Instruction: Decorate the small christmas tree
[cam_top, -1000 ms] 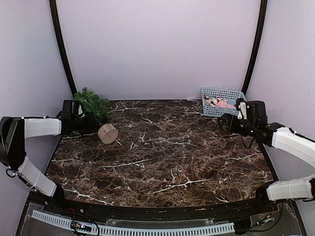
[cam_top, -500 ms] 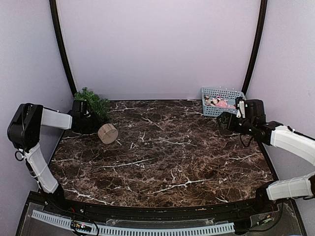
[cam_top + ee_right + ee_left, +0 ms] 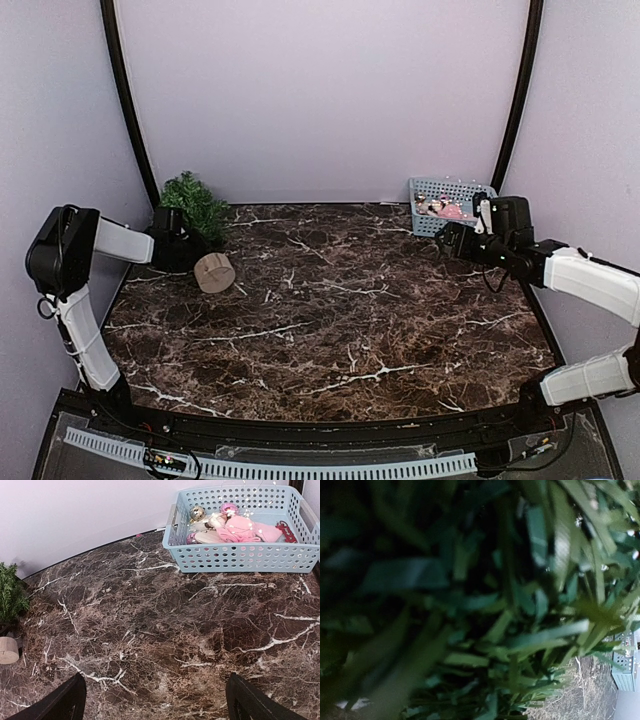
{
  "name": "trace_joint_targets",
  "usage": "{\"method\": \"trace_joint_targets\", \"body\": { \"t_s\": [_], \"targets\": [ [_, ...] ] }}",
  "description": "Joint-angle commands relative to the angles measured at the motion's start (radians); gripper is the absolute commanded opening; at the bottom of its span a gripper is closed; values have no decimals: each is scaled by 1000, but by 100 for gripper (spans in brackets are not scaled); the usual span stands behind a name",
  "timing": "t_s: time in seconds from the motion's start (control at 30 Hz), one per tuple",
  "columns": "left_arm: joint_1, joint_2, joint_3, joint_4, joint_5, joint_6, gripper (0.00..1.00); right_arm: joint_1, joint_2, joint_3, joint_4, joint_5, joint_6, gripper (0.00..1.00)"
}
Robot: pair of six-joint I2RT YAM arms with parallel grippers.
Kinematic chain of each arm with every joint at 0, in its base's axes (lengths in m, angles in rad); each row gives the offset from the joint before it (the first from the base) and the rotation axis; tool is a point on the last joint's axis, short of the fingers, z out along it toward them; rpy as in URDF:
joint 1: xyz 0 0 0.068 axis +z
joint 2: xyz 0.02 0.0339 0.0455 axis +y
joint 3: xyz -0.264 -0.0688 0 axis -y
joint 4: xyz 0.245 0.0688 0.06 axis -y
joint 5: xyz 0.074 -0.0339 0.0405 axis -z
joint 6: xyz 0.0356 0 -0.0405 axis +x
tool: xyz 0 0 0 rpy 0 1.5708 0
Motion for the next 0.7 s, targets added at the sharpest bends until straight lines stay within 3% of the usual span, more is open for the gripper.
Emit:
{"method": "trace_joint_targets", "body": {
  "t_s": [0.0, 0.23, 0.5, 0.67],
  "targets": [
    [-2, -133, -44, 46, -42, 46, 0, 10, -24, 33, 28, -8, -1, 99],
    [-55, -435, -128, 62, 2, 260, 0, 11, -116, 37, 20, -74, 33, 99],
    [-245, -781, -309, 170, 98, 461, 0, 26, -182, 53, 109, -354, 77, 99],
    [-417, -846, -326, 151, 97, 531, 0, 112, -129, 189, 135, -534, 92, 99]
  ]
}}
